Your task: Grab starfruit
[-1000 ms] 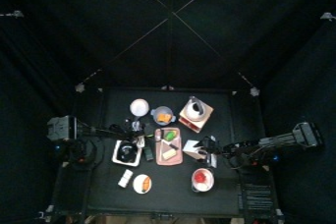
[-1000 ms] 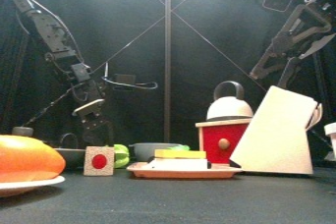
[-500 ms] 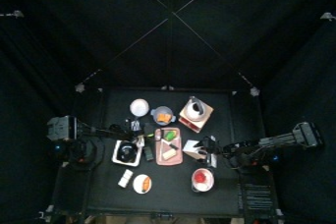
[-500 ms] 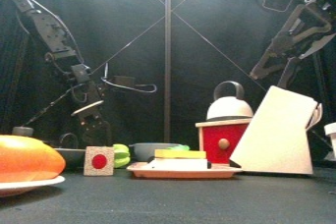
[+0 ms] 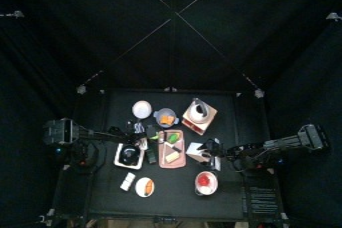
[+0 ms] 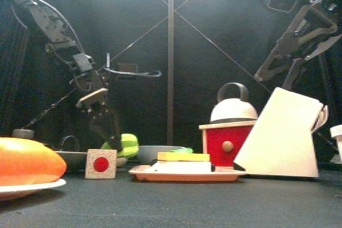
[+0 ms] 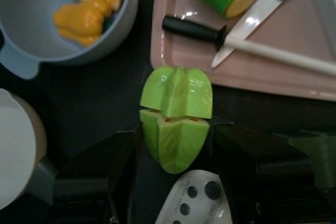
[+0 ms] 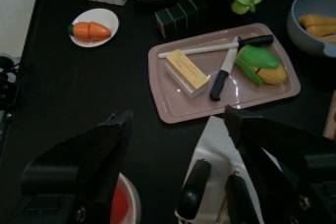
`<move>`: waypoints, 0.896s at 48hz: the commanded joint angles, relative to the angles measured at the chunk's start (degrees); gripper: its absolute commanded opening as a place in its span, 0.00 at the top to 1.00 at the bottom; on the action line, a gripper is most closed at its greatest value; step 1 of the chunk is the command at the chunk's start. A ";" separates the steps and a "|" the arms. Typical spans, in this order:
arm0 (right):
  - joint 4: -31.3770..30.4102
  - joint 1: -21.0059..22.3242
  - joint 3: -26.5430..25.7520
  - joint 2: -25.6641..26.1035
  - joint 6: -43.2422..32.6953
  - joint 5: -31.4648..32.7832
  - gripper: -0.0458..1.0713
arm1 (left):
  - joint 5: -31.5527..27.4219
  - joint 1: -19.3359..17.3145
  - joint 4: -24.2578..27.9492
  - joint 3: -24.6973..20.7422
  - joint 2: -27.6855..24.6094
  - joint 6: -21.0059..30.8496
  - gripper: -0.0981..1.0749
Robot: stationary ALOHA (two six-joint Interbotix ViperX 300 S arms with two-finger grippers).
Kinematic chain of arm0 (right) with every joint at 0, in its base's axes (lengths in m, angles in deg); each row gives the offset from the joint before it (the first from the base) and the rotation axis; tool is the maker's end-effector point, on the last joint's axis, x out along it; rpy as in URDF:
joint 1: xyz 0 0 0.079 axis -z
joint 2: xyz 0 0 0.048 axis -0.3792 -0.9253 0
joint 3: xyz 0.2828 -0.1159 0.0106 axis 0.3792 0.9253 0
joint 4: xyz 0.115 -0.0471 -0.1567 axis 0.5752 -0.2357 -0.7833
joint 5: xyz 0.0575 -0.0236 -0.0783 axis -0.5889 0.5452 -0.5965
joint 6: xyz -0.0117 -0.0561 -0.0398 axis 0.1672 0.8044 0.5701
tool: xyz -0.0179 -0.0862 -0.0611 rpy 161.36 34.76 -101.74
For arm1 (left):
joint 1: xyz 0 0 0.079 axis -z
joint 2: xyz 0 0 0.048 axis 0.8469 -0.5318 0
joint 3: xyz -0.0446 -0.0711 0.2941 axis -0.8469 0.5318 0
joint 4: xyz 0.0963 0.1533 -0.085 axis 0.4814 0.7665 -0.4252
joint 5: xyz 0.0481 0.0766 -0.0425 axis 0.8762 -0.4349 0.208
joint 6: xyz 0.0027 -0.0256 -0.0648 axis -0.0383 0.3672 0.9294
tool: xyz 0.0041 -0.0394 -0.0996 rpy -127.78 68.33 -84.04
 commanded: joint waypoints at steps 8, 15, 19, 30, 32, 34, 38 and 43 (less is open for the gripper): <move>0.09 0.18 -0.62 0.18 -0.09 -0.26 0.04 | -0.09 4.75 -5.36 -3.78 5.10 -0.09 0.28; 0.09 0.09 -0.62 0.18 -0.09 -0.26 0.04 | -2.11 6.77 -7.47 -5.36 5.36 -0.18 0.28; 0.09 0.18 -0.62 0.18 -0.09 -0.26 0.04 | -3.69 7.73 -8.17 -6.15 5.27 -0.18 0.28; 0.00 0.18 -0.62 0.18 -0.09 -0.35 0.04 | -5.01 9.40 -9.05 -7.21 5.27 -0.18 0.28; 0.09 0.09 -0.53 0.18 -0.09 -0.26 0.04 | -5.01 9.58 -9.32 -7.21 5.27 -0.18 0.28; 0.09 0.09 -0.53 0.18 -0.09 -0.26 0.04 | -5.01 9.58 -9.49 -7.21 5.27 -0.18 0.28; 0.00 0.09 -0.53 0.18 -0.09 -0.35 0.04 | -4.83 9.49 -10.02 -7.21 5.19 -0.09 0.28; 0.09 0.09 -0.62 0.18 -0.09 -0.26 0.04 | -4.13 9.76 -12.22 -7.29 4.48 0.44 0.28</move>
